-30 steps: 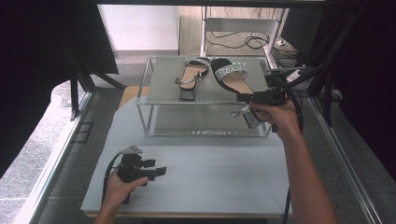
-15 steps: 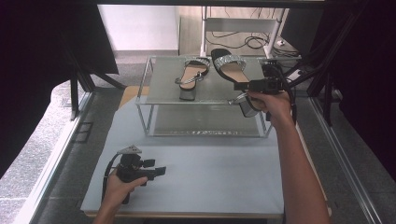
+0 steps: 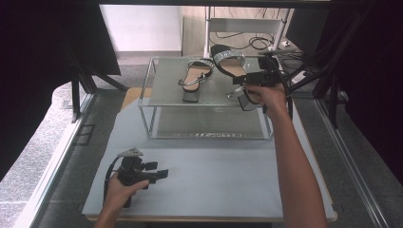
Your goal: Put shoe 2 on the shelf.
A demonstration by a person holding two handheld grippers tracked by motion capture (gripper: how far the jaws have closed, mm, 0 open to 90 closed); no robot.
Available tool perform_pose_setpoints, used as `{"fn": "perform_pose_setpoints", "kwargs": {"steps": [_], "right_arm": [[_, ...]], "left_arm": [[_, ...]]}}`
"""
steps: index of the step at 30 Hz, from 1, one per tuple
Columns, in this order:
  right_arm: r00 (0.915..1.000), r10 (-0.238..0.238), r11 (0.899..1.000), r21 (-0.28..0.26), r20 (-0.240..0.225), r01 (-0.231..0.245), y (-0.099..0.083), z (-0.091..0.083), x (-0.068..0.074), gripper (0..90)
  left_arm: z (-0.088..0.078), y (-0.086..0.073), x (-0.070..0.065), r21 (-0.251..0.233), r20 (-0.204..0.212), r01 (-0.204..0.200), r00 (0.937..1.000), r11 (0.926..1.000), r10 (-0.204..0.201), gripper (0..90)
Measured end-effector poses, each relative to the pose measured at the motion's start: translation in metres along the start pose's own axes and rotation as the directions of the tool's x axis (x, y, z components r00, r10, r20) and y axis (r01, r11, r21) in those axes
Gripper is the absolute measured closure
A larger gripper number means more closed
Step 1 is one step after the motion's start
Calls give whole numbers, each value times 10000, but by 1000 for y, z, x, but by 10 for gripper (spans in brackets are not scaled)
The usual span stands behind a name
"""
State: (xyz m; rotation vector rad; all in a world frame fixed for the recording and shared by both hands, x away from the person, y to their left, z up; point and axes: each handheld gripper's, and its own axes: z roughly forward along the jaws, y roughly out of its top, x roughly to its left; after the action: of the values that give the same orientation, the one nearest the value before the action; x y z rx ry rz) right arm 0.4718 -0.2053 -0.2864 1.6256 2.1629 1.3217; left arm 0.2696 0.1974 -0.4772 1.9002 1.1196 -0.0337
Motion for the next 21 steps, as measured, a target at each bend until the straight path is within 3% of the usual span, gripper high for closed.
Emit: {"fn": "perform_pose_setpoints", "kwargs": {"steps": [10, 17, 21], "right_arm": [[9991, 310, 9995, 103, 303, -314, 18, 24, -1, 420], [9930, 566, 9971, 455, 1036, -615, 23, 44, -9, 420], [9790, 676, 9928, 843, 1925, -851, 27, 55, -9, 415]], "left_arm": [[-3, 0, 0, -152, 199, 32, 9998, 9999, -29, 324], [-4, 0, 1, -203, 266, 30, 9996, 9998, -25, 324], [-2, 0, 0, -146, 264, 32, 9996, 9999, -28, 324]]}}
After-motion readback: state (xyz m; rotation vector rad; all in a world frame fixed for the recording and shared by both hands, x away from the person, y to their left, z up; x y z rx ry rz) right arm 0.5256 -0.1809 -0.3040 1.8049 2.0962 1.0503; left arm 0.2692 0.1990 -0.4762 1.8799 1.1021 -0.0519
